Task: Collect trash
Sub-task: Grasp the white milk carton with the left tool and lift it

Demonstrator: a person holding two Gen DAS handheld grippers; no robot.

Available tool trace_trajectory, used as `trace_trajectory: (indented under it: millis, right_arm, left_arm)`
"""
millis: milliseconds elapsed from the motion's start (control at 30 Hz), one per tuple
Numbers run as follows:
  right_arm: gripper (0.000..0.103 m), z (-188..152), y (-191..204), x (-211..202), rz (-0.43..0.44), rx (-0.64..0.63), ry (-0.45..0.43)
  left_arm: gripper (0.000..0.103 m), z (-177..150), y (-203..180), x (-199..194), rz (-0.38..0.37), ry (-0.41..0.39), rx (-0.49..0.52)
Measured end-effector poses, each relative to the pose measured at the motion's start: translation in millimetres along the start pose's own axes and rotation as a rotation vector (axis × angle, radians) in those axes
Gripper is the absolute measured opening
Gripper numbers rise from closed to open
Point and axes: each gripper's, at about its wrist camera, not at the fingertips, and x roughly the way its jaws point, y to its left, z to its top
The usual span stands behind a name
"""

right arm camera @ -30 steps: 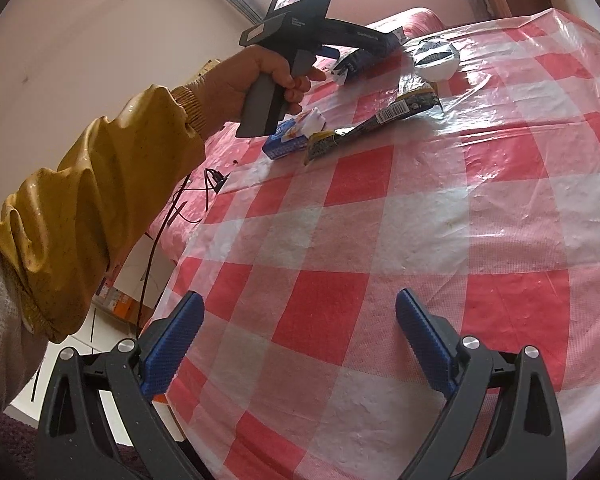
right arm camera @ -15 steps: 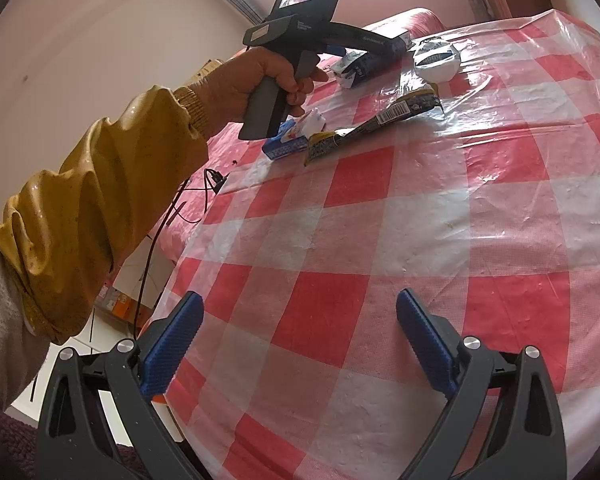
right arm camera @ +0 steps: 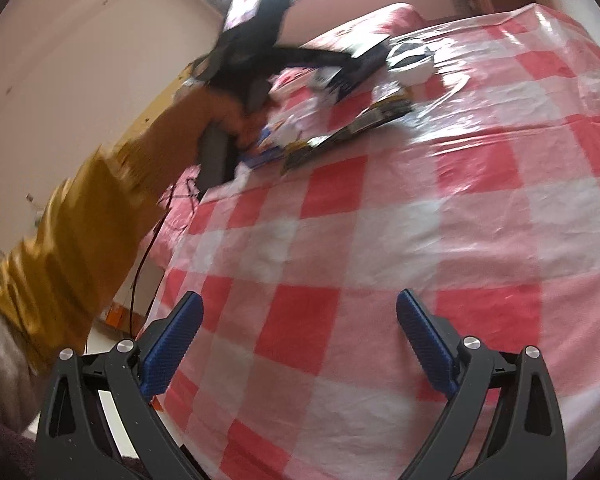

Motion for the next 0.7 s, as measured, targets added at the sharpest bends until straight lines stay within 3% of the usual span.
trace_trajectory:
  millis: [400,567,700]
  right_arm:
    - [0.096,54.5,-19.4,-29.1,-0.118,0.016,-0.100]
    - [0.096,50.8,-33.3,-19.4,-0.185,0.030,-0.177]
    - [0.096,50.0,-38.8,-5.4,-0.231,-0.001,-0.160]
  left_arm:
    - [0.059,-55.9,-27.8,-52.5,-0.073,-0.029,0.006]
    - [0.059,-79.1,-36.5,-71.8,-0.079,-0.050,-0.009]
    - [0.058,-88.3,-36.3,-79.8,-0.080,-0.058,-0.051]
